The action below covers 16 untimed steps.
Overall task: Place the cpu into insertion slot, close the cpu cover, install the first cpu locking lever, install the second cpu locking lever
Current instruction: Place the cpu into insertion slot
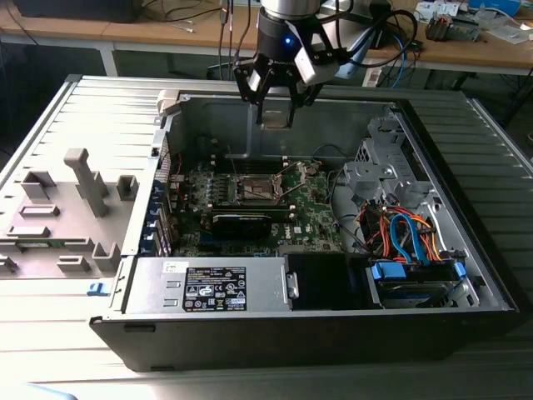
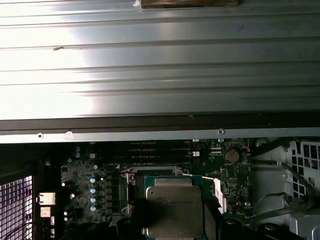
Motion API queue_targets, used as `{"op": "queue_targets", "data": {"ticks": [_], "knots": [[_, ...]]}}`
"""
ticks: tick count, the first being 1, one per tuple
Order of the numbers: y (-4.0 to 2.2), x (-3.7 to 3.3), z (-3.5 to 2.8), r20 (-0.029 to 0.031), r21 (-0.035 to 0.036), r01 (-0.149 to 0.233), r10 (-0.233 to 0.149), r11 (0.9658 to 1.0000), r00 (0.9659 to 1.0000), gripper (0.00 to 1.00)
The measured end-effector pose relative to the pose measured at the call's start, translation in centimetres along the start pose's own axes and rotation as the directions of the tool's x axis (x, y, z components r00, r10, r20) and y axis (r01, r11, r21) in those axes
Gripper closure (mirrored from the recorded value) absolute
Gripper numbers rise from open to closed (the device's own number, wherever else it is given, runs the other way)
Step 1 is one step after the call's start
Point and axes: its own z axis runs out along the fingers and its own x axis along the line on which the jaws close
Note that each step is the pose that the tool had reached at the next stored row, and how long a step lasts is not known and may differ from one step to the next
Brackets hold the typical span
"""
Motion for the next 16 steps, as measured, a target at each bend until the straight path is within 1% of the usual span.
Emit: {"op": "queue_targets", "data": {"ticks": [16], "knots": [[-0.01, -0.01, 0.33, 0.0000, 0.0001, 0.000, 0.000, 1.0000, 1.0000, 0.45]]}}
